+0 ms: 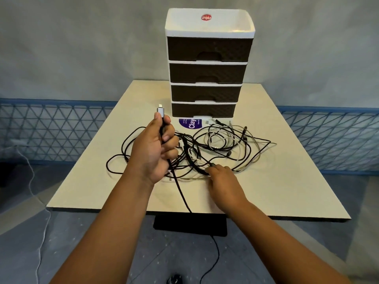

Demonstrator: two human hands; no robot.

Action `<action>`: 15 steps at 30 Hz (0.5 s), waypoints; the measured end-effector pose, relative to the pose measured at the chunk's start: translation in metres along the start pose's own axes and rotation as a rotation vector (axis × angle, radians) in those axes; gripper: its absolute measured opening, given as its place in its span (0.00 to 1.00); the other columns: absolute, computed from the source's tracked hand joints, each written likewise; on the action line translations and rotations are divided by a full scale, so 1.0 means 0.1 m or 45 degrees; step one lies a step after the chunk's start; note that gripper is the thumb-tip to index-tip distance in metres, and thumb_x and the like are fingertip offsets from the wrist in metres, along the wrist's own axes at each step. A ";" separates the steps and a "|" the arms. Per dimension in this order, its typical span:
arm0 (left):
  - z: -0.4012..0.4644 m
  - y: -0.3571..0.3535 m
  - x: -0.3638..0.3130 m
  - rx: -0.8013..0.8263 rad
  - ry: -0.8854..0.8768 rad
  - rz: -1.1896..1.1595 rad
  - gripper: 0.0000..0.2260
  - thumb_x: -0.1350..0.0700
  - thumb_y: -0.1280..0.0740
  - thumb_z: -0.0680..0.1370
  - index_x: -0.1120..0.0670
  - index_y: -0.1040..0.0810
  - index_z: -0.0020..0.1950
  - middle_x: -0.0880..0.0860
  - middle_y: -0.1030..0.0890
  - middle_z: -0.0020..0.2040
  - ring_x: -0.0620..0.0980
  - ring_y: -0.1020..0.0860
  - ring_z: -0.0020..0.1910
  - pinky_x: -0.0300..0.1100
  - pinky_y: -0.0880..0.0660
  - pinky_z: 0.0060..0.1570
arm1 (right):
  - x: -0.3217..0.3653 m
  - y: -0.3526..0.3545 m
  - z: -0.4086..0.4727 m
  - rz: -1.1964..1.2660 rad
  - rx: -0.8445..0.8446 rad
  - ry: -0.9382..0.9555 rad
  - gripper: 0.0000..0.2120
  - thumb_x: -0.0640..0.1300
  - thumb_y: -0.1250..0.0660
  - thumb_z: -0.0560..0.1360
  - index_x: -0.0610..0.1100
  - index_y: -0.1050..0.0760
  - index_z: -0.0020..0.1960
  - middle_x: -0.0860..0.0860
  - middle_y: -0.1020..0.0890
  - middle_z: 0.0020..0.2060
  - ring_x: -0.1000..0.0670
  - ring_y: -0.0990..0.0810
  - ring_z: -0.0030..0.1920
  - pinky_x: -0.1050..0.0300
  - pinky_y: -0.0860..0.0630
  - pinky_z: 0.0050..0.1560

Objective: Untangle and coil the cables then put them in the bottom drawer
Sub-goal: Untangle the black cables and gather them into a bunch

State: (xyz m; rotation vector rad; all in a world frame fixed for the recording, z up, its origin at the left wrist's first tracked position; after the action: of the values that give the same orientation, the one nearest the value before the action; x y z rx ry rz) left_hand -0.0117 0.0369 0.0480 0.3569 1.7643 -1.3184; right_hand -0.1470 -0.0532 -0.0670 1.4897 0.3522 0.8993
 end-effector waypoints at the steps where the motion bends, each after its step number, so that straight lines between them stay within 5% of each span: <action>1: 0.06 0.01 0.00 0.009 0.015 -0.010 0.15 0.45 0.46 0.84 0.51 0.28 0.45 0.47 0.38 0.30 0.41 0.44 0.23 0.33 0.48 0.21 | 0.00 -0.02 0.04 -0.108 -0.022 0.003 0.15 0.38 0.40 0.77 0.46 0.25 0.62 0.49 0.22 0.55 0.44 0.26 0.55 0.50 0.29 0.54; 6: 0.39 0.08 0.03 0.051 0.105 -0.069 0.15 0.45 0.47 0.84 0.51 0.28 0.45 0.46 0.39 0.28 0.40 0.44 0.22 0.32 0.48 0.20 | 0.01 -0.06 0.21 -0.304 -0.069 -0.006 0.08 0.47 0.35 0.77 0.47 0.22 0.54 0.49 0.22 0.49 0.44 0.26 0.52 0.47 0.29 0.50; 10: 0.57 0.13 0.06 0.051 0.163 -0.086 0.14 0.45 0.46 0.84 0.51 0.29 0.44 0.46 0.40 0.28 0.40 0.45 0.22 0.32 0.49 0.20 | -0.02 -0.07 0.32 -0.344 0.147 -0.031 0.12 0.52 0.37 0.78 0.48 0.25 0.59 0.50 0.24 0.55 0.44 0.28 0.58 0.48 0.32 0.55; 15: 0.72 0.24 0.08 0.024 0.209 -0.091 0.14 0.45 0.44 0.83 0.50 0.30 0.42 0.46 0.40 0.28 0.41 0.45 0.22 0.32 0.49 0.20 | 0.01 0.18 0.39 -0.002 0.361 -0.120 0.05 0.49 0.38 0.79 0.50 0.29 0.53 0.50 0.20 0.49 0.45 0.23 0.51 0.52 0.28 0.48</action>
State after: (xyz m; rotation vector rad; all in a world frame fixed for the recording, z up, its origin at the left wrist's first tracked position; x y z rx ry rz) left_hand 0.0335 -0.0189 0.0235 0.4262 1.9175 -1.3904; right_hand -0.1242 -0.0824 -0.0459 1.7853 0.4246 0.7978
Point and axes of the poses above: each hand's wrist, its own z-axis towards the middle knuckle, its own y-axis out of the back of the hand, x = y × z, the point moved 7 cm from there along z, towards the middle knuckle
